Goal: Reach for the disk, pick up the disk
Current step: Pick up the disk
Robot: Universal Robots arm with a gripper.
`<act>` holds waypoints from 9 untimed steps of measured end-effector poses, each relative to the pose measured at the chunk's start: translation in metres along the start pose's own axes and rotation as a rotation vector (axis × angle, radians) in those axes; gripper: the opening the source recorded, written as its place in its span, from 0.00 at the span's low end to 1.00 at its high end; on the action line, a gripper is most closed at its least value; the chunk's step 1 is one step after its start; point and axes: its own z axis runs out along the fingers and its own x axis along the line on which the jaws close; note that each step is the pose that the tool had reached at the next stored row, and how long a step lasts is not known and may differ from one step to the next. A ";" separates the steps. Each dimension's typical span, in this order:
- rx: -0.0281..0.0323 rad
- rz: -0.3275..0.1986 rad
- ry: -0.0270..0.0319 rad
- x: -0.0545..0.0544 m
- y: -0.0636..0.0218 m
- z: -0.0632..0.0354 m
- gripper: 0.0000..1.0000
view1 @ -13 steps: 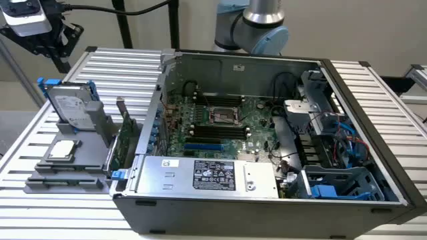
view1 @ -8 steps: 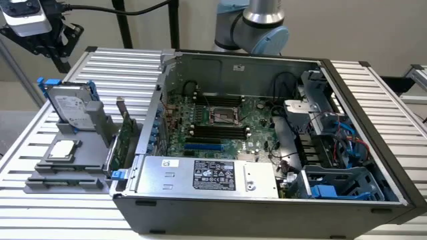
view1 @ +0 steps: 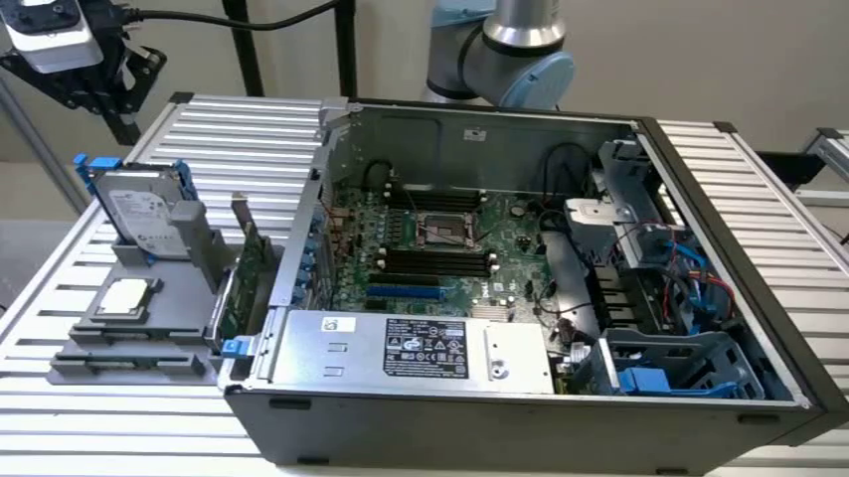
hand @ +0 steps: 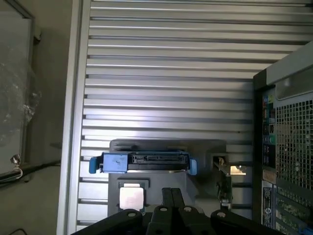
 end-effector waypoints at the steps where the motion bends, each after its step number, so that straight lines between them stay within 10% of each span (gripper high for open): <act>1: -0.0001 0.000 -0.0005 0.002 0.0004 0.0000 0.11; 9: 0.0068 0.000 -0.0005 0.034 0.0201 0.0021 0.11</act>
